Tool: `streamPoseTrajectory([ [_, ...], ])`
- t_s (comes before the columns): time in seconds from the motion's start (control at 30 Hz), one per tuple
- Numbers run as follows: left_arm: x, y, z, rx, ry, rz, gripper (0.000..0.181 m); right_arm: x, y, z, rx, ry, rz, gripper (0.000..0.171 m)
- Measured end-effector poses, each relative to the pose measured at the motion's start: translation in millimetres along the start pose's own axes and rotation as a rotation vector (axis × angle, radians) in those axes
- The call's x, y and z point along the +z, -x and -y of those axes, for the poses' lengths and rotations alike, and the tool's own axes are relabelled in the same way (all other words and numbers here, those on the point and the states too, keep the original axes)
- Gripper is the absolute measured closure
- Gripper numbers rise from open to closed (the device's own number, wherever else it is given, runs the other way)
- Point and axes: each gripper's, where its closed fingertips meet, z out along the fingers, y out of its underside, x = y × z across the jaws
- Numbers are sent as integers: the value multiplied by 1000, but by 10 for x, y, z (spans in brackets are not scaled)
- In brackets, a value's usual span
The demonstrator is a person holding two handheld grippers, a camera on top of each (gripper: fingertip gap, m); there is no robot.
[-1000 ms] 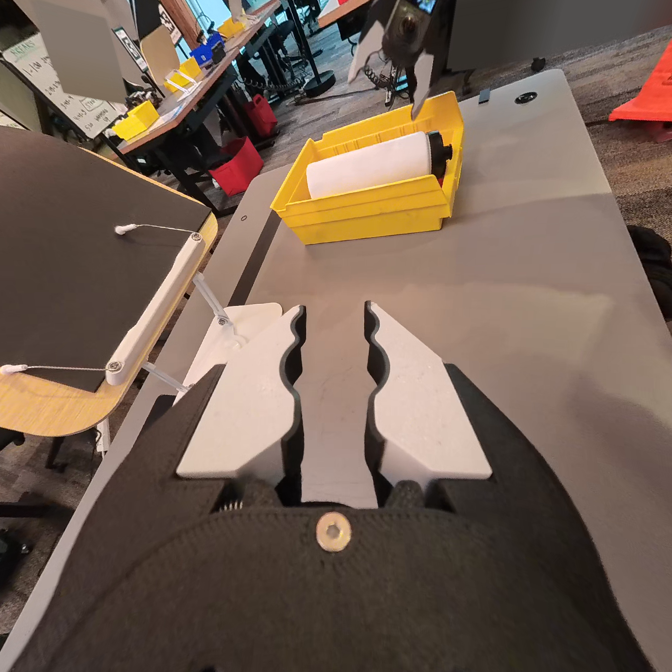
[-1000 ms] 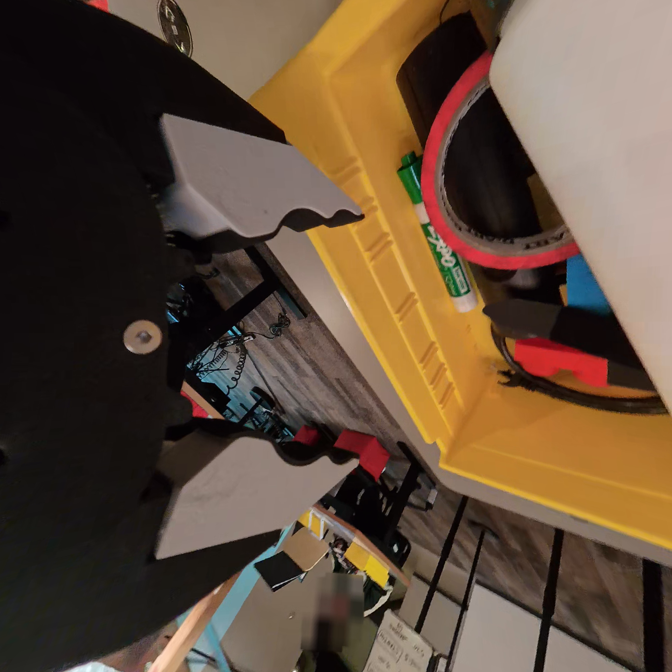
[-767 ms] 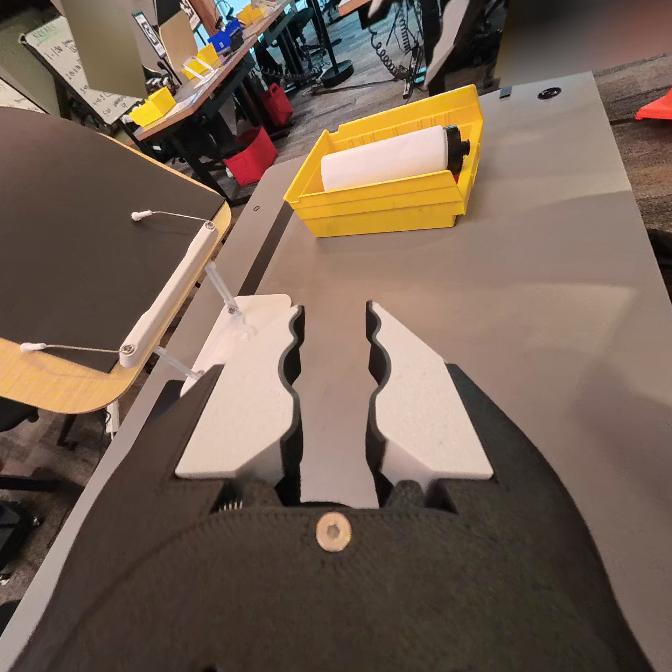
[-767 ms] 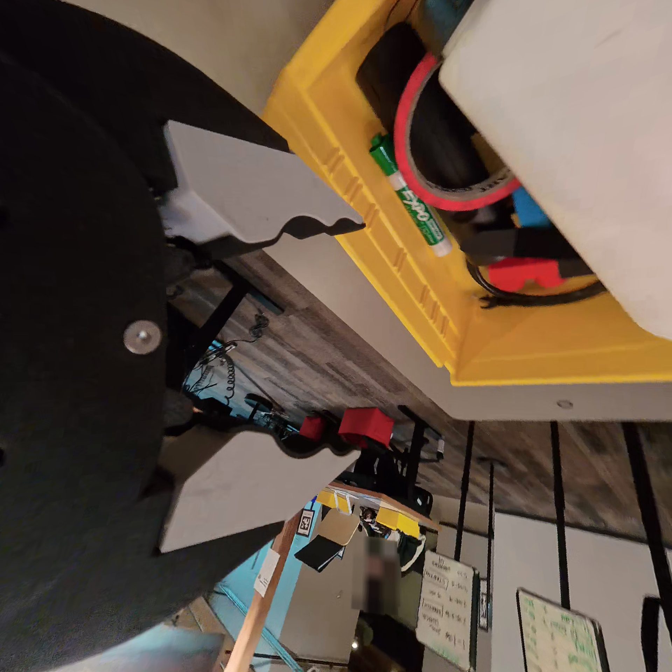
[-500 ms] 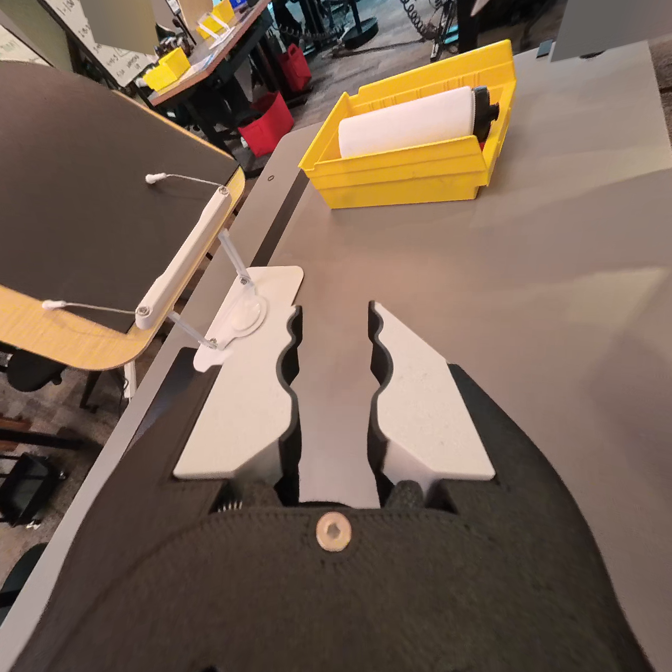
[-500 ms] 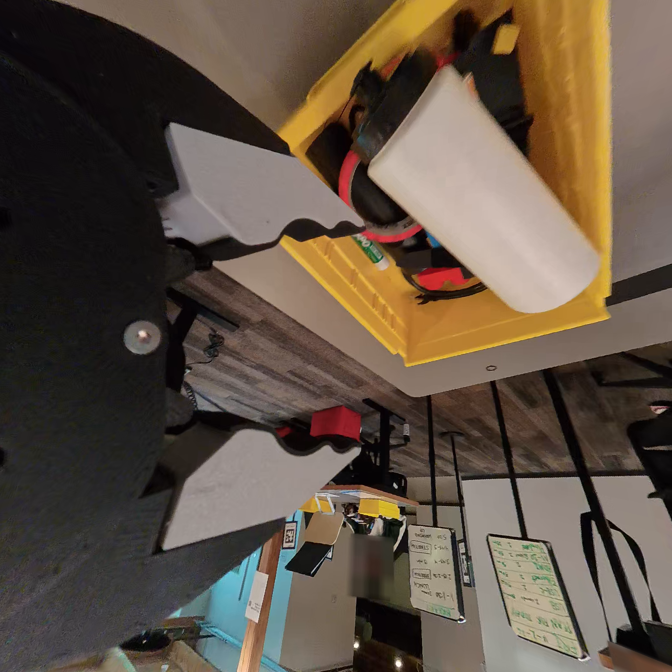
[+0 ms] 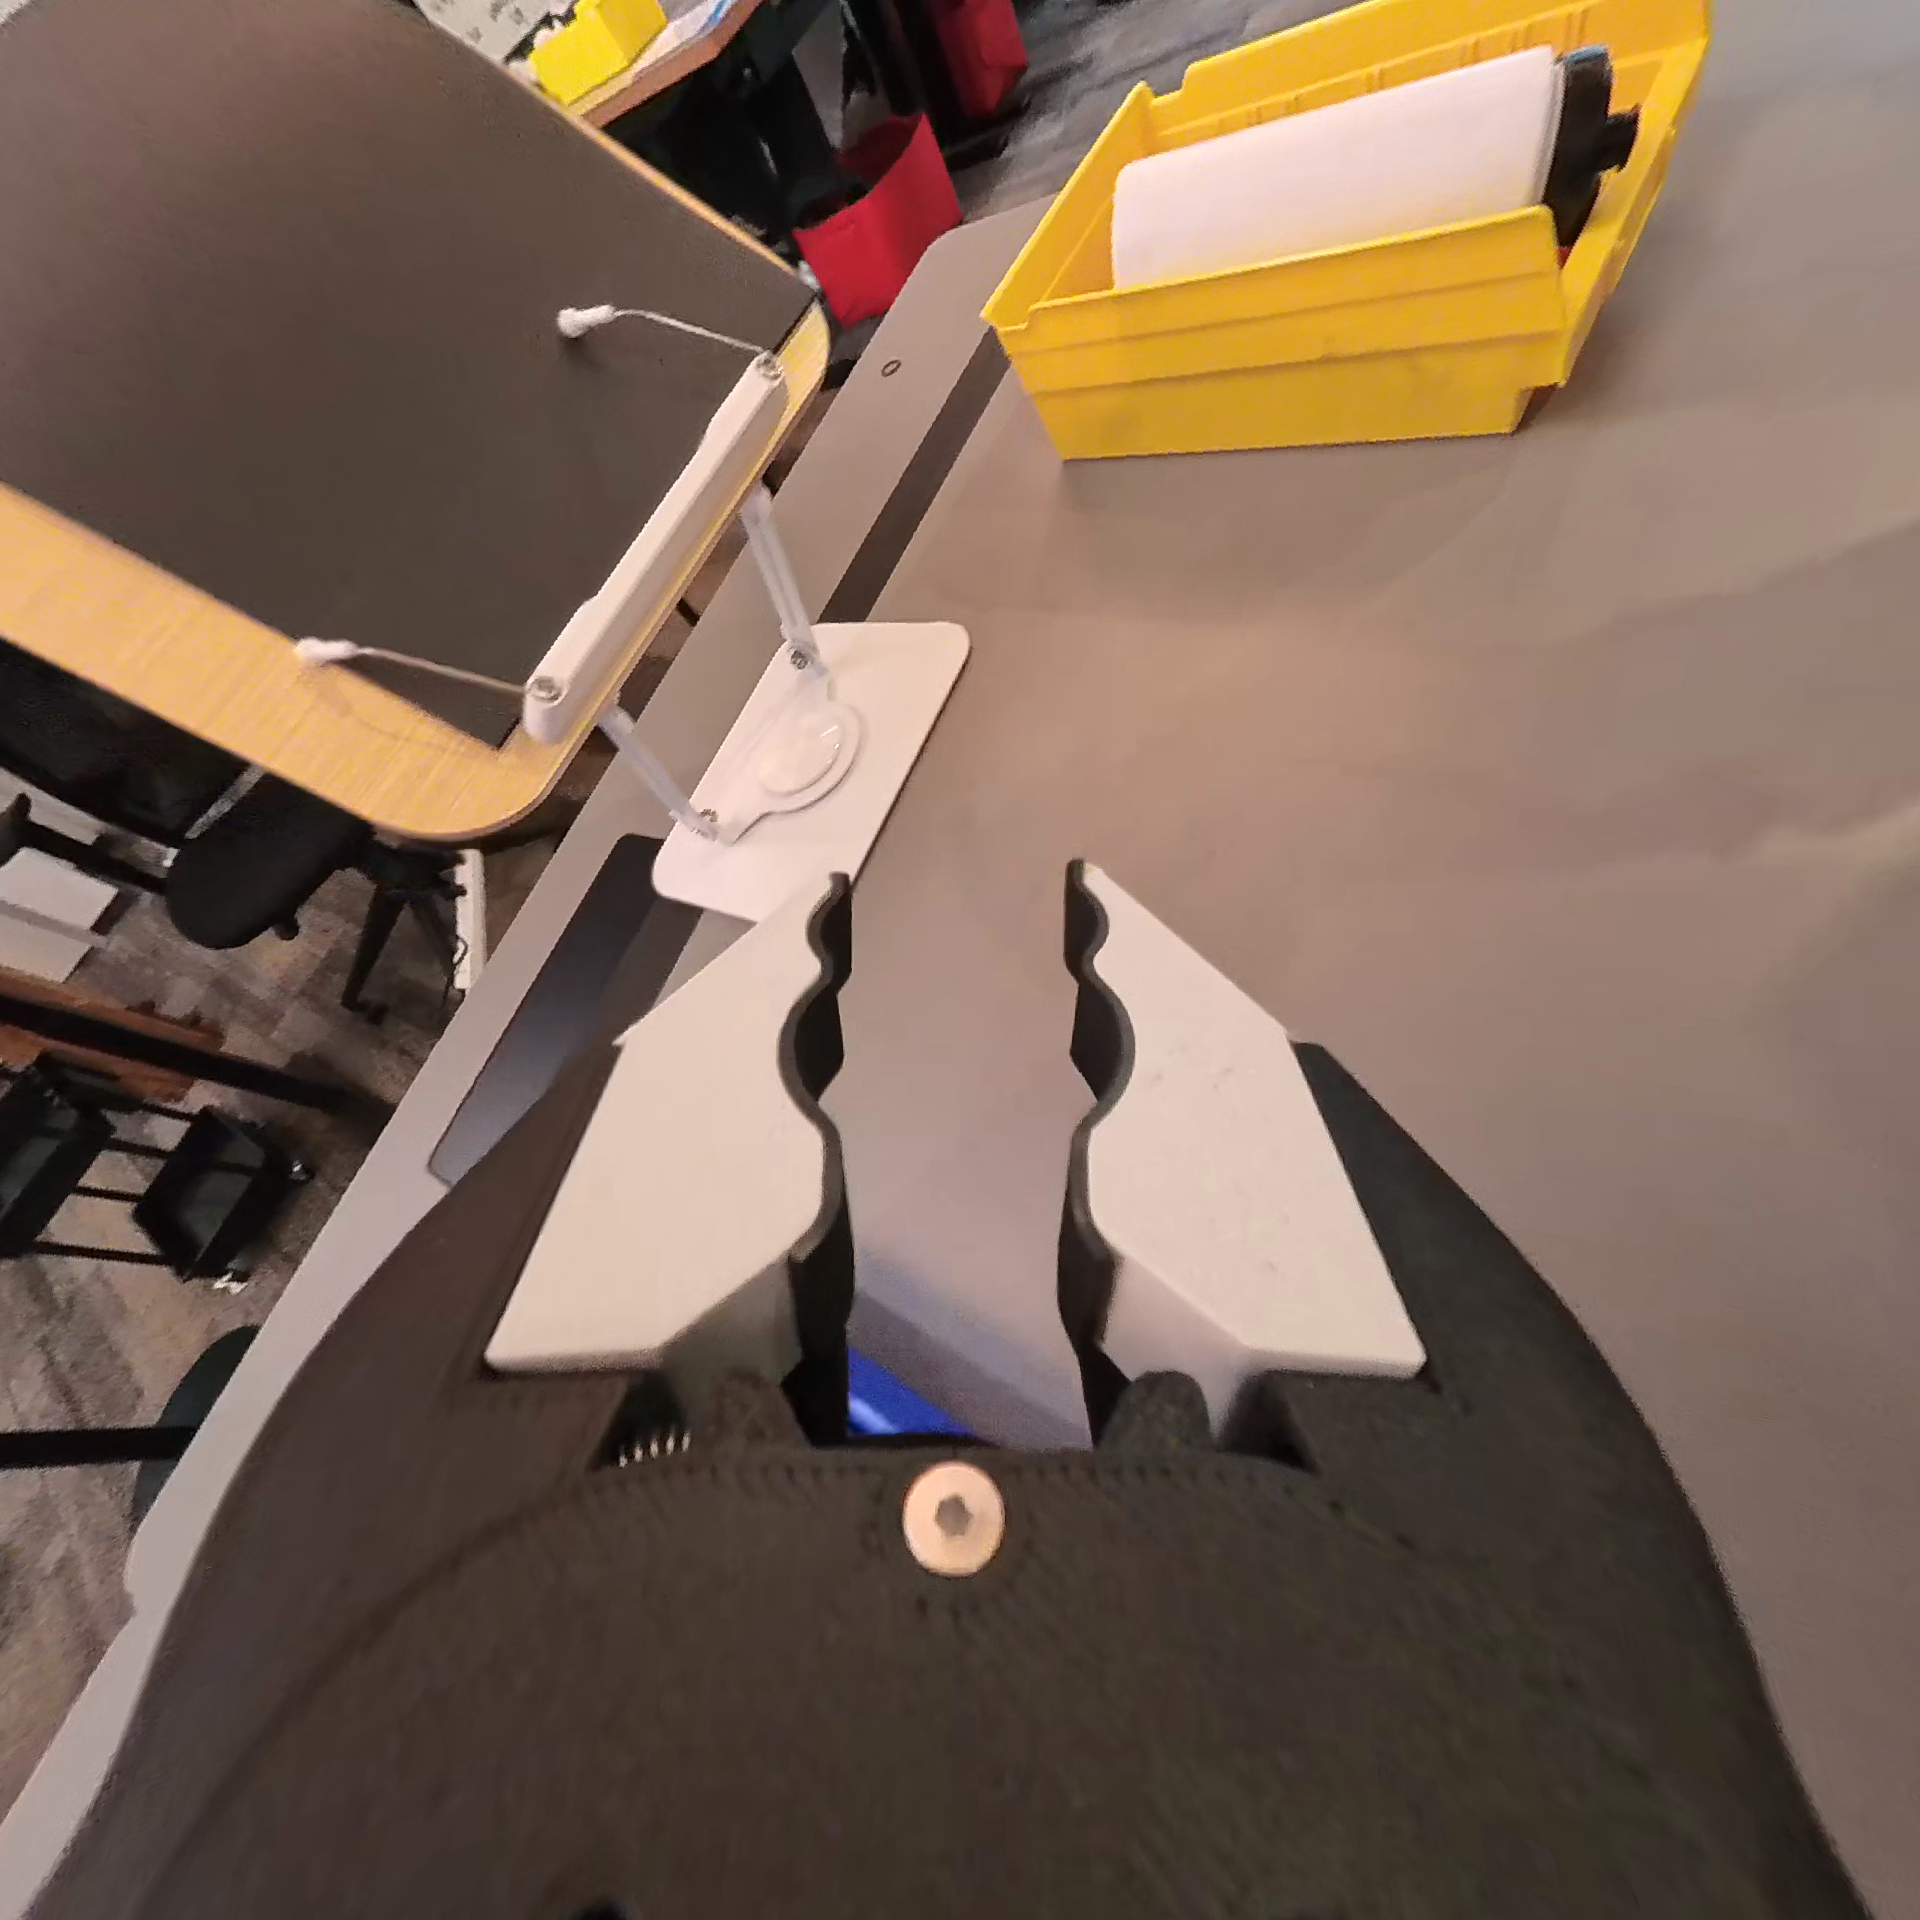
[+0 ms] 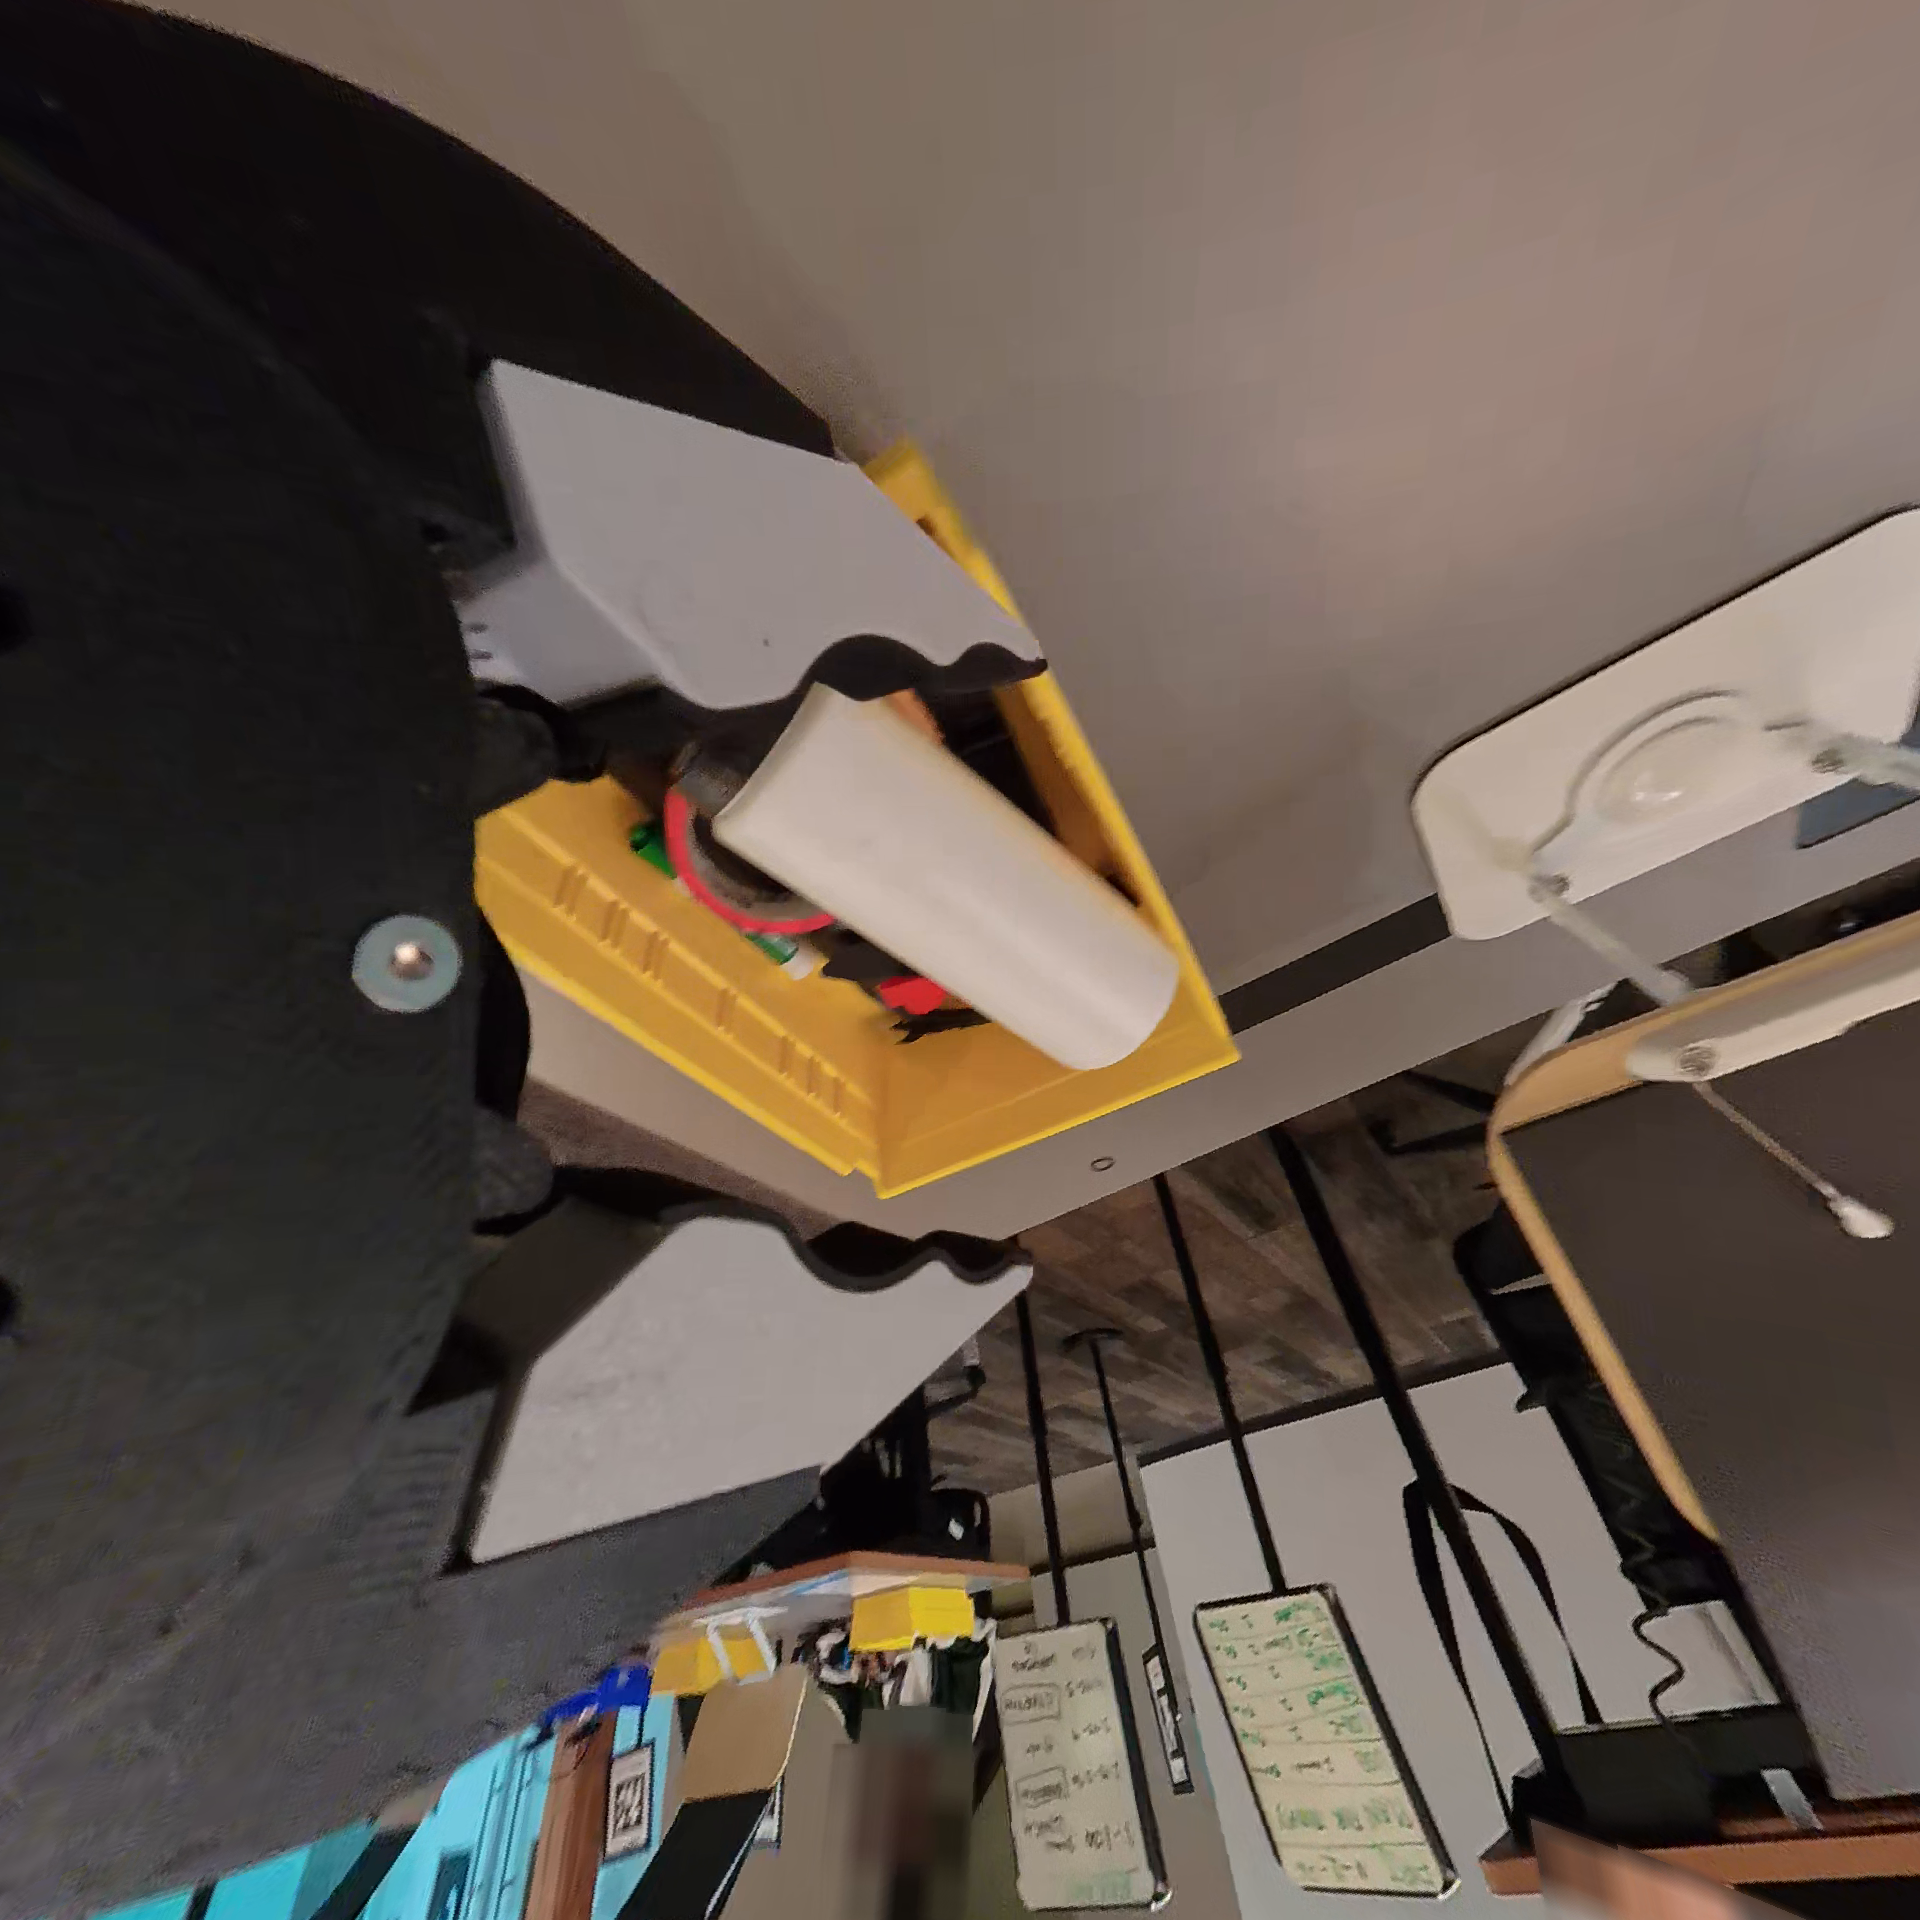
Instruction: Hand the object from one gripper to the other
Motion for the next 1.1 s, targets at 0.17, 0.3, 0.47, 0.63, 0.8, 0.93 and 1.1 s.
streamPoseTrajectory([
  [0.17,-191,186,-129,-22,16,48,142,78,240,512,113,-128,61,70],
  [0.3,-338,345,-271,-24,50,90,142,169,462,955,220,-235,140,70],
  [0.47,-533,590,-555,-14,131,159,140,290,634,1438,403,-349,192,72],
  [0.63,-772,817,-896,-50,205,196,139,483,916,1698,595,-389,237,73],
  [0.8,-916,966,-1399,-56,370,207,138,675,1255,1812,724,-410,249,74],
  [0.93,-848,906,-1785,-112,481,108,138,776,1564,1819,779,-415,255,78],
  [1.1,-683,825,-2269,-300,681,35,144,954,1845,1855,730,-415,277,79],
])
